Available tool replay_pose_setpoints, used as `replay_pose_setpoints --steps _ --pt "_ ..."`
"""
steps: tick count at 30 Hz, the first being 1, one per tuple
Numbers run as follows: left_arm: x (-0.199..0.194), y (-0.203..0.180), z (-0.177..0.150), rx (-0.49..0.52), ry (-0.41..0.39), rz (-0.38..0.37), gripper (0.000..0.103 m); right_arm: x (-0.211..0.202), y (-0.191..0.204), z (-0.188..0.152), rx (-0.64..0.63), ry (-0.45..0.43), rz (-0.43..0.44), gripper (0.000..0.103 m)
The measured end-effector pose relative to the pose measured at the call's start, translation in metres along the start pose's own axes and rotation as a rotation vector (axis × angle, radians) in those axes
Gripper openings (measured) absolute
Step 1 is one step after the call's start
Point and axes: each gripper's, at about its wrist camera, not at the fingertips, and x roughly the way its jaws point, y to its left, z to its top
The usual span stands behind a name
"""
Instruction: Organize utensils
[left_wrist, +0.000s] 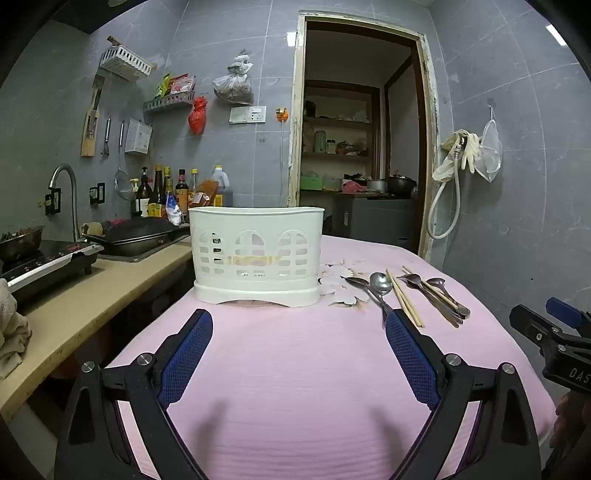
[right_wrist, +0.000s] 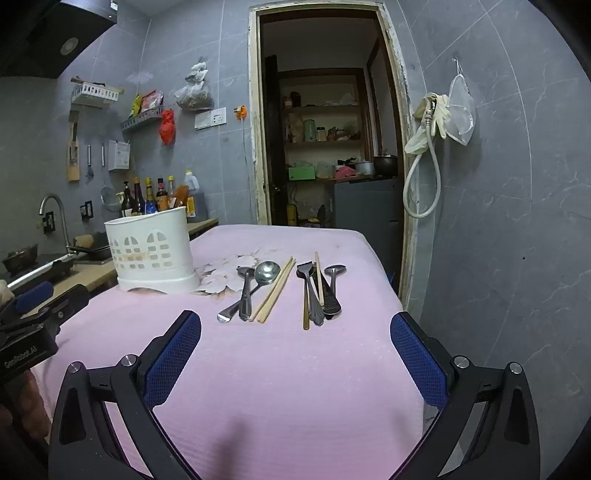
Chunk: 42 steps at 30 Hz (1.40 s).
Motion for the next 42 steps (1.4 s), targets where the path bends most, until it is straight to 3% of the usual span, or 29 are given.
replay_pose_setpoints --steps 42 --pt "0.004 0.007 -0.002 -0.011 0.017 0.003 0.092 0.004 0.004 0.001 0.014 0.007 0.023 0.103"
